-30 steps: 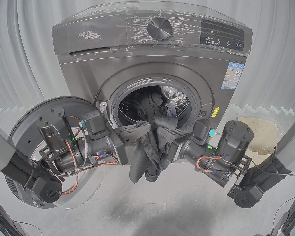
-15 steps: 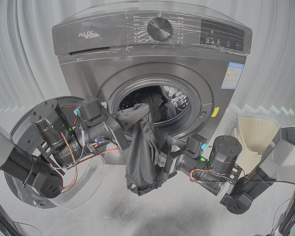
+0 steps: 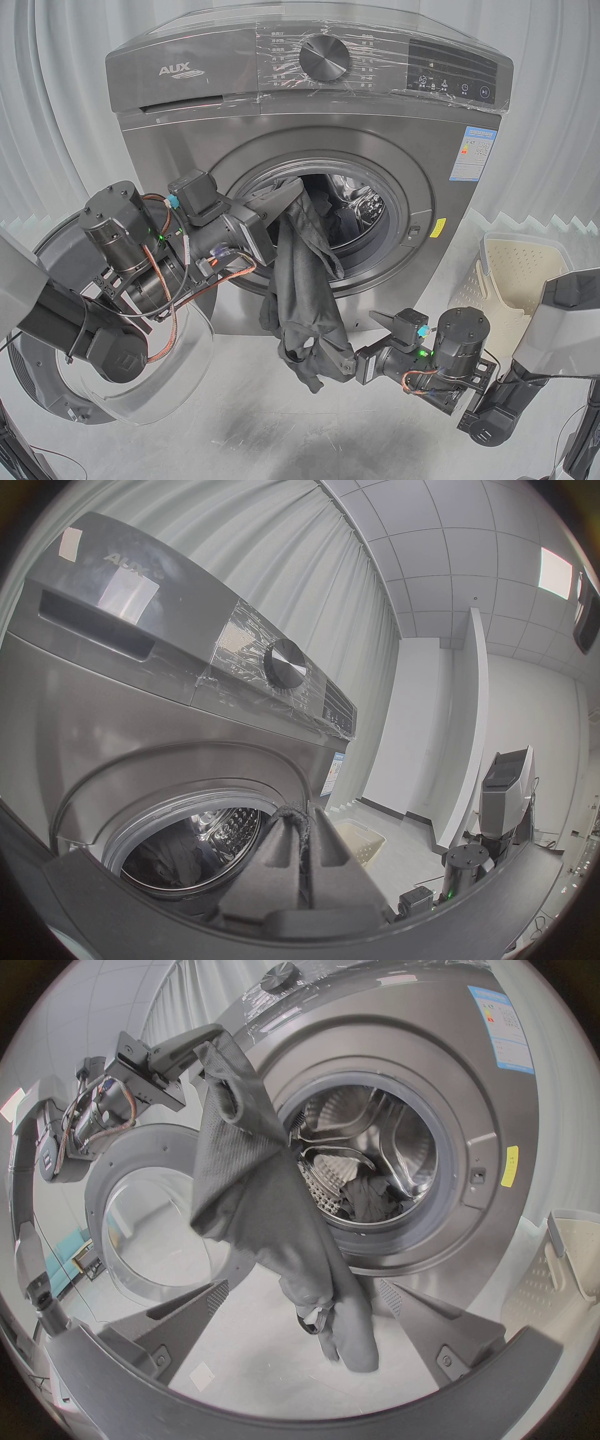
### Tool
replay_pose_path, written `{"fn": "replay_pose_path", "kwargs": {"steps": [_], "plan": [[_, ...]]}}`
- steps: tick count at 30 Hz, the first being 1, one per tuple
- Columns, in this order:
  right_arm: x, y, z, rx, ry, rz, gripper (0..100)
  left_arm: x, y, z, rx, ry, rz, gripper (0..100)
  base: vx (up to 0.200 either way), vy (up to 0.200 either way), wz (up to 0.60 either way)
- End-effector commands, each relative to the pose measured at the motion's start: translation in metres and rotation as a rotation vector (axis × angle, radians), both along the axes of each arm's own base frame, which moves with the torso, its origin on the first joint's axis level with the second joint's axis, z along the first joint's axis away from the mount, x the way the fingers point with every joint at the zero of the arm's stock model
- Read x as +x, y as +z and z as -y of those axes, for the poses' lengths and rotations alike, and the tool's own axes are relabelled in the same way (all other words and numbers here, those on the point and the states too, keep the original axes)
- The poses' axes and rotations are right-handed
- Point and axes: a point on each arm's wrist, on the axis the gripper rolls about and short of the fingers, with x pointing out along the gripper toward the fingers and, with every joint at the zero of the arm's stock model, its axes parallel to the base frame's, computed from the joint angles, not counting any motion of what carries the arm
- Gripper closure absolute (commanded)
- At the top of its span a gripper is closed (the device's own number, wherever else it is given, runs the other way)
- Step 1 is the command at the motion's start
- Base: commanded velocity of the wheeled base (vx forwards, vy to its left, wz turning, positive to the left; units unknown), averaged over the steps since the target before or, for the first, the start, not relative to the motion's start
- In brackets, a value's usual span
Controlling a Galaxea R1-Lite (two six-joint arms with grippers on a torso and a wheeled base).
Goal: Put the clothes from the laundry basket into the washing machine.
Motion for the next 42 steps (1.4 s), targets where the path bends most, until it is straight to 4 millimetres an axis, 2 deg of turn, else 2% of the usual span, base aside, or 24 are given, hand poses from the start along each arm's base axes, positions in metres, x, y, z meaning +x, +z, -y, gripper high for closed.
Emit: {"fn": "replay_pose_path", "kwargs": {"steps": [1,3,9,27,35,42], "plan": [[0.001,-0.010,0.008,-0.030,-0.019,-0.034,0,0.003,-0.001,0.002,-0.001,0.000,0.001,100,0.000,0.000,0.00],[0.000,-0.021,0.010,-0.056,-0.022,-0.066,0,0.003,0.000,0.002,-0.004,0.001,0.005,100,0.000,0.000,0.00],[-0.003,-0.034,0.008,-0.086,-0.011,-0.106,0,0.006,0.006,0.003,-0.026,0.039,0.017,100,0.000,0.000,0.00],[0.001,-0.069,0.003,-0.087,0.172,-0.180,0,0.005,0.006,0.005,-0.023,0.052,0.010,100,0.000,0.000,0.00],[0.003,-0.070,-0.001,-0.084,0.173,-0.169,0,0.006,0.001,0.008,0.007,0.091,-0.031,100,0.000,0.000,0.00],[0.010,-0.084,-0.005,-0.098,0.161,-0.185,0,0.003,0.018,0.019,-0.012,0.079,-0.014,100,0.000,0.000,0.00]]}}
